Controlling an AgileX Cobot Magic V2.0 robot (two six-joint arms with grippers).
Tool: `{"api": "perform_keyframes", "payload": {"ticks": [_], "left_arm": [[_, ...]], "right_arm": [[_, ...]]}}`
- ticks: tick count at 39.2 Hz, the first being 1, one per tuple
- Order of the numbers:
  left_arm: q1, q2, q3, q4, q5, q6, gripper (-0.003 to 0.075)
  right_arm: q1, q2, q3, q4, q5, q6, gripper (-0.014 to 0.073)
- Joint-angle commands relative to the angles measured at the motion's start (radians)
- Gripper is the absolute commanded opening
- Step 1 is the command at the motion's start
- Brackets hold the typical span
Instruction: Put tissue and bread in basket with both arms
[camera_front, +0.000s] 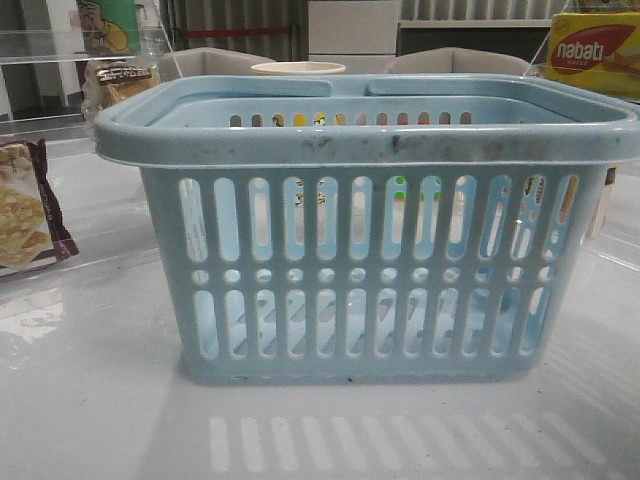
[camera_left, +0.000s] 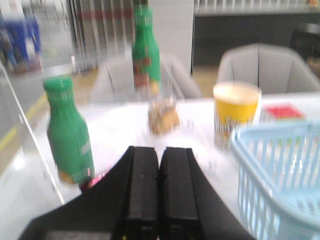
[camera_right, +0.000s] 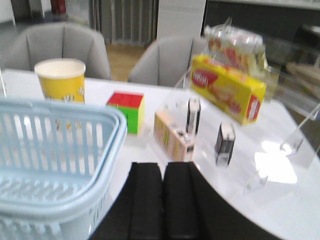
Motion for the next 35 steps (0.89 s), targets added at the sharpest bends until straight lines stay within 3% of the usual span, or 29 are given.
{"api": "perform_keyframes", "payload": {"ticks": [1,9,17,18,22,24,29,35], "left_arm": [[0.000,0.064,-0.030,-0.007,0.020,-0.003,0.0090],[0.000,0.144,-0.018,-0.007,0.083,-0.003,0.0090],[0.000,0.217,-0.001,-0.007,0.083,-0.003,0.0104],[0.000,0.227,-0.001,-0.007,0.083,-0.003,0.0135],[0.000,0.256,-0.001,-0.007,0.071,-0.003,0.0424],[0.000,0.274,-0.001,-0.007,0.064,-0.003,0.0529],[-0.018,0.314,-0.001,-0.015,0.058,0.001,0.0540],[-0.213,0.326,-0.001,0.002,0.037,0.001,0.0540]], "right_arm": [[0.001,0.085,-0.030,-0.012,0.036,-0.011,0.0029],[0.001,0.215,-0.029,-0.012,0.149,-0.011,0.0029],[0.001,0.327,-0.029,-0.012,0.158,-0.011,0.0054],[0.001,0.339,-0.029,-0.012,0.156,-0.011,0.0092],[0.001,0.385,-0.029,-0.012,0.149,-0.011,0.0380],[0.001,0.403,-0.029,-0.012,0.132,-0.011,0.0470],[-0.006,0.478,-0.029,-0.012,0.028,0.006,0.0479],[-0.154,0.671,-0.137,-0.012,-0.053,0.055,0.0479]]}}
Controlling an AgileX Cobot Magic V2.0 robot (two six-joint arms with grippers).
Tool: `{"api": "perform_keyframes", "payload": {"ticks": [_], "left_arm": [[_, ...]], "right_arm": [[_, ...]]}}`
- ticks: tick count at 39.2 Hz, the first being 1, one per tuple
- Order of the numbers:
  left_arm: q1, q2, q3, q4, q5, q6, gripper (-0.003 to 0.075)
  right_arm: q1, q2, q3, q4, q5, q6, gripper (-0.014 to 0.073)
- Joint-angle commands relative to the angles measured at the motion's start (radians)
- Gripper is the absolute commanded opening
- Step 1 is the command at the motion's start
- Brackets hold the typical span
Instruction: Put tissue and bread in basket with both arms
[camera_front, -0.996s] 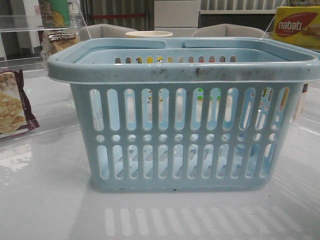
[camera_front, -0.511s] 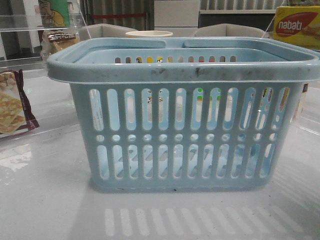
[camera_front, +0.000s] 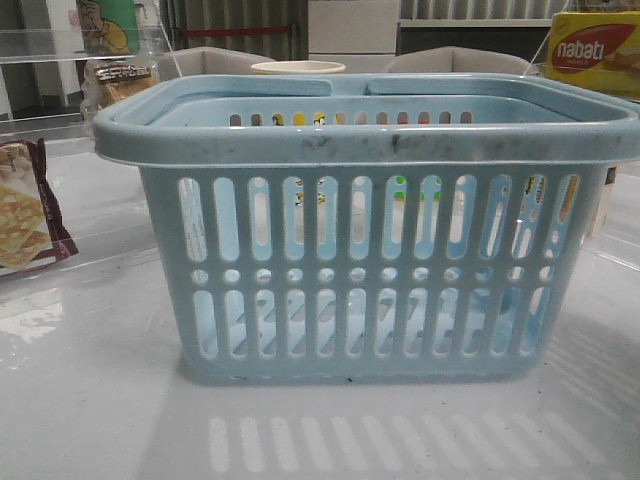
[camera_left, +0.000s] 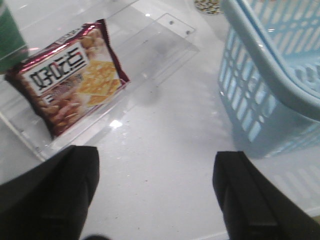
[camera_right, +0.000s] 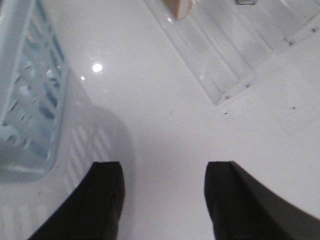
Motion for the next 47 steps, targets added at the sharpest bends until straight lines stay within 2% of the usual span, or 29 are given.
{"api": "perform_keyframes", "payload": {"ticks": [1,7,19,29,41,44,47], "left_arm": [[-0.095,0.006,-0.029,0.000,-0.084,0.001,0.0540],[-0.177,0.006,-0.029,0.000,-0.086,0.001,0.0540],[-0.187,0.006,-0.029,0.000,-0.086,0.001,0.0540],[-0.187,0.006,-0.029,0.000,-0.086,0.001,0.0540],[-0.187,0.006,-0.029,0.000,-0.086,0.001,0.0540],[-0.187,0.006,-0.029,0.000,-0.086,0.001,0.0540],[-0.187,0.006,-0.029,0.000,-0.086,0.001,0.0540]], "right_arm": [[-0.080,0.098,-0.115,-0.009,-0.078,0.007,0.0479],[-0.144,0.267,-0.257,-0.008,-0.083,0.007,0.0479],[-0.145,0.524,-0.467,-0.008,-0.151,0.007,0.0479],[-0.145,0.678,-0.577,-0.044,-0.212,-0.014,0.0479],[-0.145,0.767,-0.631,-0.089,-0.347,-0.014,0.0479],[-0.145,0.784,-0.631,-0.089,-0.379,-0.014,0.0448],[-0.145,0.789,-0.631,-0.089,-0.390,-0.014,0.0364]]}}
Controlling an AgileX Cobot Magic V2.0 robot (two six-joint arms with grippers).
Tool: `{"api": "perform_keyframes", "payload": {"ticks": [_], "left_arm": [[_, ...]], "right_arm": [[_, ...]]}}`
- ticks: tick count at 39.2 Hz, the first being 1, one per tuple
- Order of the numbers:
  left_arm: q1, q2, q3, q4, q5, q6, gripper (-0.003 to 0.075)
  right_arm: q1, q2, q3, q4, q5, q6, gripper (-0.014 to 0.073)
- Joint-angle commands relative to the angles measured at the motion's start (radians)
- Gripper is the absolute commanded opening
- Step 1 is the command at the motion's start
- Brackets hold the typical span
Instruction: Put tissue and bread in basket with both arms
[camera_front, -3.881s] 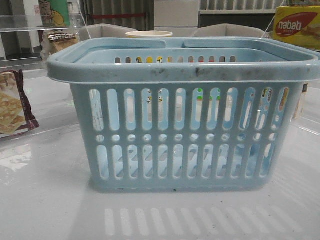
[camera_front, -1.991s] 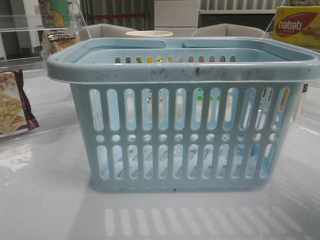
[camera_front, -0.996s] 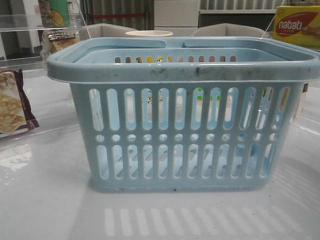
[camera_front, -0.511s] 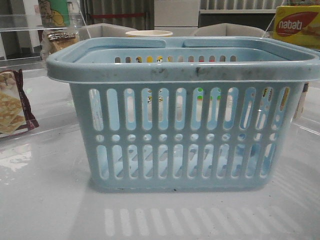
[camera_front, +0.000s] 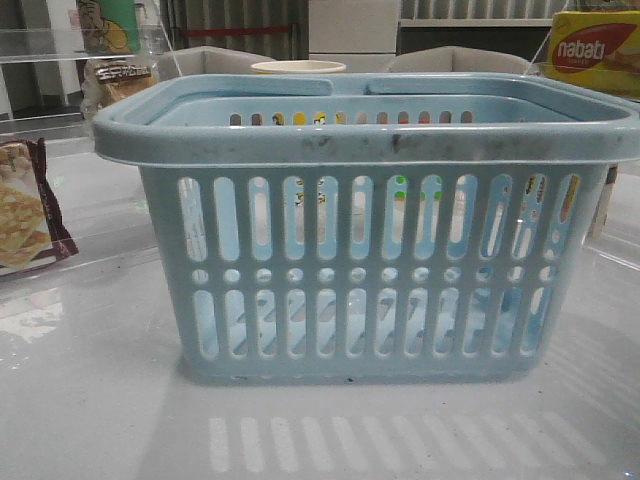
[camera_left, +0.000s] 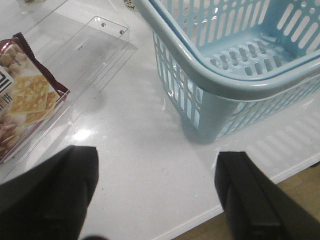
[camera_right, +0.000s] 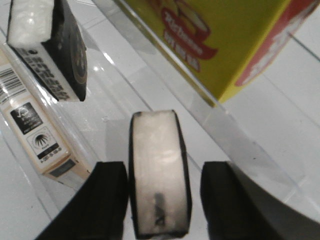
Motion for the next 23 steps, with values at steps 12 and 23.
{"api": "perform_keyframes", "payload": {"ticks": [12,23], "left_arm": [[-0.007,0.004,-0.030,-0.006,-0.082,0.001,0.0540],[-0.007,0.004,-0.030,-0.006,-0.082,0.001,0.0540]], "right_arm": [[0.007,-0.105,-0.044,-0.012,-0.062,-0.010,0.0188],[0.091,-0.320,-0.044,-0.003,0.039,-0.010,0.0188]]}}
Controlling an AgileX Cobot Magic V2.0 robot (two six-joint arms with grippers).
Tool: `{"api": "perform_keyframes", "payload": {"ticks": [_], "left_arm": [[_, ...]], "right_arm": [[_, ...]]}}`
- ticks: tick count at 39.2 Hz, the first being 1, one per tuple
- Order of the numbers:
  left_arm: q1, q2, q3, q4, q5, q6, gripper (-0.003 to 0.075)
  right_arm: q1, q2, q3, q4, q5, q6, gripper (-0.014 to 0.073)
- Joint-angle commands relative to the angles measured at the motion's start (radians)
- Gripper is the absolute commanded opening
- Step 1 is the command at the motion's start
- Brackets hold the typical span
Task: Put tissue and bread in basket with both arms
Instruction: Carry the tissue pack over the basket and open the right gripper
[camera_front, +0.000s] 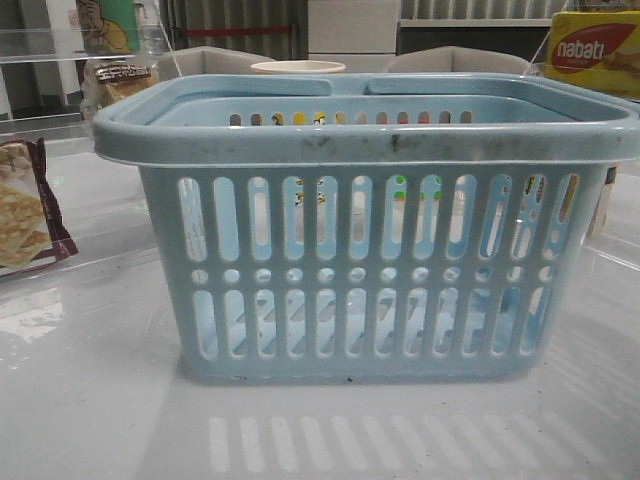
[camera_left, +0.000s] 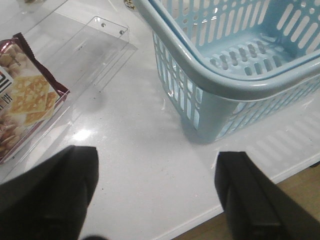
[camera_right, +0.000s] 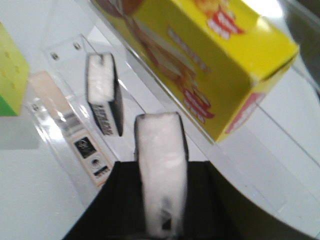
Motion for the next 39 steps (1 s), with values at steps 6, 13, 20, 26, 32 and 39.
{"api": "perform_keyframes", "payload": {"ticks": [6,13,20,26,32,39], "left_arm": [[-0.007,0.004,-0.030,-0.006,-0.082,0.001,0.0540],[-0.007,0.004,-0.030,-0.006,-0.082,0.001,0.0540],[-0.007,0.004,-0.030,-0.006,-0.082,0.001,0.0540],[-0.007,0.004,-0.030,-0.006,-0.082,0.001,0.0540],[-0.007,0.004,-0.030,-0.006,-0.082,0.001,0.0540],[-0.007,0.004,-0.030,-0.006,-0.082,0.001,0.0540]], "right_arm": [[0.128,-0.253,-0.040,0.054,0.069,-0.010,0.0188],[0.280,-0.343,-0.039,0.117,0.146,-0.010,0.0188],[0.446,-0.339,-0.034,0.117,0.186,-0.010,0.0188],[0.559,-0.290,-0.034,0.117,0.187,-0.010,0.0188],[0.624,-0.209,-0.034,0.117,0.184,-0.010,0.0251],[0.627,-0.144,-0.034,0.108,0.174,-0.010,0.0512]]}}
